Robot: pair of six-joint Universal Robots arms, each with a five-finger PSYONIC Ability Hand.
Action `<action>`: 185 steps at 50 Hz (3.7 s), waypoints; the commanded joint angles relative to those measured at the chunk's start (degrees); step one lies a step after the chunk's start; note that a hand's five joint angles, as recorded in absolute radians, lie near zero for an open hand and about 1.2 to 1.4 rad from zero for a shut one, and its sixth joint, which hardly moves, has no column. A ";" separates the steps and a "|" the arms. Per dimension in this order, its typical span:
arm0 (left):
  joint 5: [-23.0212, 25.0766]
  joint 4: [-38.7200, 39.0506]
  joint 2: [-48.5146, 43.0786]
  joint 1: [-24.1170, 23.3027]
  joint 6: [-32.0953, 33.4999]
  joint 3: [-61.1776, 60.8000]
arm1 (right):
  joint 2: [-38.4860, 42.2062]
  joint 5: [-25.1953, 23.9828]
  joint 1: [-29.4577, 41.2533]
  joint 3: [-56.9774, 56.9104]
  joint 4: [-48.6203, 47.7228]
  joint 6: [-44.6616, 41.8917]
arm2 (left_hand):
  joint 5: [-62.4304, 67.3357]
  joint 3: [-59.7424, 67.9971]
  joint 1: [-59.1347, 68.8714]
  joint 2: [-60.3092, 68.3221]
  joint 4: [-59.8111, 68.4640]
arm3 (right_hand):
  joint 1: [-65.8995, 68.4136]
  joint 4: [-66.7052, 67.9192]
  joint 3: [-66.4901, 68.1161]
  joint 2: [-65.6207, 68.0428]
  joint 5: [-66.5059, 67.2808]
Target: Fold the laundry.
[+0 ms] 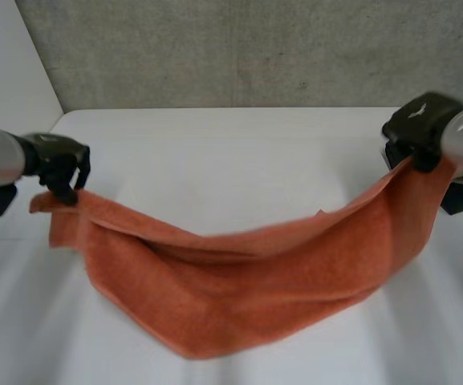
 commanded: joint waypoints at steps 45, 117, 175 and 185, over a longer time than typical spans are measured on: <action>-2.16 37.19 -5.82 -0.92 3.19 -17.61 | 9.31 1.96 5.63 17.80 -34.17 8.79 | 7.37 5.08 8.38 4.61 4.67 | 14.49 11.19 11.57 12.20 12.42; 3.91 38.60 -7.83 1.63 11.53 -22.89 | 0.07 -5.33 2.55 27.21 -28.63 7.47 | -29.65 -31.93 -28.63 -32.41 -32.35 | 14.49 11.19 11.57 12.20 12.42; -0.57 6.87 10.81 0.92 24.28 -37.05 | -7.49 -3.05 -4.48 26.77 12.59 -20.39 | 14.23 11.95 15.25 11.48 11.54 | 14.49 11.19 11.57 12.20 12.42; -4.00 9.60 -3.69 -3.29 18.74 -12.11 | 2.70 1.08 -0.62 15.10 2.23 -15.21 | 14.23 11.95 15.25 11.48 11.54 | 14.49 11.19 11.57 12.20 12.42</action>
